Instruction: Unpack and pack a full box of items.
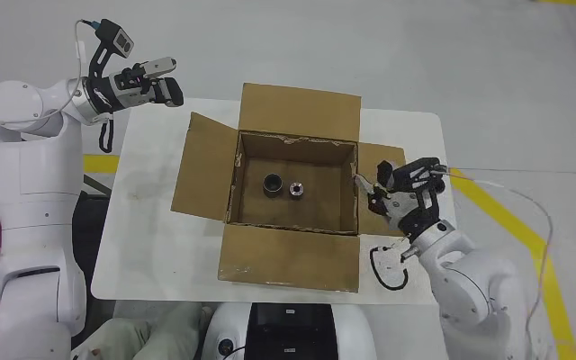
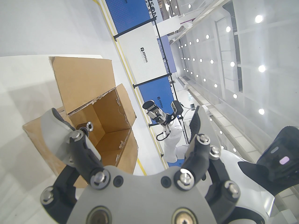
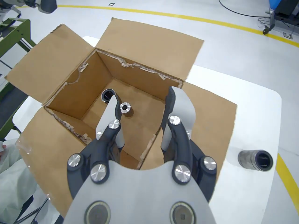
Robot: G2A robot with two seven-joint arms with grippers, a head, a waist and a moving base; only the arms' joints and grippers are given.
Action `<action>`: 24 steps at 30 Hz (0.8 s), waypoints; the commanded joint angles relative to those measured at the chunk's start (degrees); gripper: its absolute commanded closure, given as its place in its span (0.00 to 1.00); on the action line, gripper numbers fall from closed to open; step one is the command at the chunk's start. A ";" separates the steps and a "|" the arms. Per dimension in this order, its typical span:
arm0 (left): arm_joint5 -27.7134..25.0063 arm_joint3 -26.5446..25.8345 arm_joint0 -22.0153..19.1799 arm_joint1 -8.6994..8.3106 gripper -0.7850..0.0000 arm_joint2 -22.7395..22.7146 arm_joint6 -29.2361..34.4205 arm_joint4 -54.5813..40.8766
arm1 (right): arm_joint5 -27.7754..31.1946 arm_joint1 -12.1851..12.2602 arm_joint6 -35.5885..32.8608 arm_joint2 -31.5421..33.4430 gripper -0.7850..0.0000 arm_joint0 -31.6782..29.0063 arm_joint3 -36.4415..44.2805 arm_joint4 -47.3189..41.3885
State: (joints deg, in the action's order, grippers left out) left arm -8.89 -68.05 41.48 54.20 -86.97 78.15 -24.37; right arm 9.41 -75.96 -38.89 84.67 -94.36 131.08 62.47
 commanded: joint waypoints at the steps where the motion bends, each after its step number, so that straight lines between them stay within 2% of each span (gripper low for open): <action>1: 0.00 0.00 0.00 0.00 0.00 0.00 0.00 0.00 | -0.26 0.15 0.78 2.44 0.52 -0.89 -0.50 -0.97; 11: 0.00 0.00 0.00 0.00 0.00 0.00 0.00 0.00 | -1.66 0.93 2.23 11.77 0.51 -3.16 -6.74 -3.22; 24: 0.00 0.00 0.00 0.00 0.00 0.00 0.00 0.00 | -3.29 1.80 1.10 14.99 0.51 0.23 -16.10 0.10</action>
State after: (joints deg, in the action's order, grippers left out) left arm -8.89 -68.05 41.48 54.20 -86.97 78.15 -24.37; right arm 6.24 -74.20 -37.71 99.65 -94.35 115.51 62.44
